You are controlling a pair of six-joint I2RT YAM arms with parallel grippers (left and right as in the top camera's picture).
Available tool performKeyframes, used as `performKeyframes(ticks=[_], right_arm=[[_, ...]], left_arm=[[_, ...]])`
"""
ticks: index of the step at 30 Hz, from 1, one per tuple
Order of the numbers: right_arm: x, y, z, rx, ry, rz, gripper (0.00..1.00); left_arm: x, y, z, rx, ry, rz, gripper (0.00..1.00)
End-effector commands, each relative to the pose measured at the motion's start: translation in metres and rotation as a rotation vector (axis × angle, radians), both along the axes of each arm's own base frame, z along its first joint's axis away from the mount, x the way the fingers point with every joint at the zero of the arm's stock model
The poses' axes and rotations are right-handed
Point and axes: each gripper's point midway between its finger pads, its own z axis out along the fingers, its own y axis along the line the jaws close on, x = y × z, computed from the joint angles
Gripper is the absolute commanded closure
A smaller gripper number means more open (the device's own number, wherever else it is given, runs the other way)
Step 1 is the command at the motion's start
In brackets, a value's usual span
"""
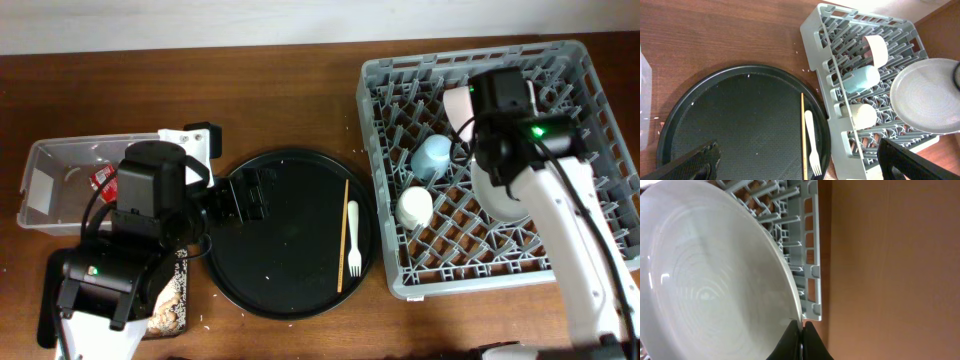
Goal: Sort waste into correct bins and load items into the dishwasher rack
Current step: 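Lower the plate upright into a rack slot and open the right gripper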
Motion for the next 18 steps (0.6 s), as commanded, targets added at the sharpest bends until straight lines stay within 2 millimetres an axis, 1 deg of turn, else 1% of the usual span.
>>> performKeyframes(ticks=[1, 3, 5, 7, 8, 15, 16, 17, 18], right_arm=[[0.005, -0.016, 0.009, -0.128, 0.006, -0.049, 0.96], [0.007, -0.015, 0.006, -0.124, 0.014, -0.046, 0.96], [0.012, -0.001, -0.01, -0.009, 0.026, -0.005, 0.96], [0.014, 0.009, -0.02, 0.067, 0.036, 0.023, 0.96], [0.014, 0.012, -0.022, 0.093, 0.025, 0.015, 0.96], [0.013, 0.016, -0.026, 0.127, 0.028, 0.014, 0.96], [0.013, 0.016, -0.027, 0.129, 0.028, 0.015, 0.93], [0.013, 0.016, -0.027, 0.13, 0.027, 0.014, 0.84], [0.014, 0.016, -0.027, 0.133, 0.023, 0.013, 0.81]], left_arm=[[0.002, 0.002, 0.008, 0.005, -0.026, 0.004, 0.01], [0.001, 0.002, 0.008, 0.005, -0.026, 0.004, 0.01], [0.001, 0.002, 0.008, 0.005, -0.025, 0.004, 0.01], [0.001, 0.002, 0.008, 0.005, -0.025, 0.004, 0.01], [0.002, 0.002, 0.008, 0.005, -0.026, 0.004, 0.01], [0.002, 0.002, 0.008, 0.005, -0.026, 0.004, 0.01], [0.001, 0.002, 0.008, 0.005, -0.026, 0.004, 0.01], [0.002, 0.002, 0.008, 0.005, -0.026, 0.004, 0.01], [0.001, 0.002, 0.008, 0.005, -0.025, 0.004, 0.01]])
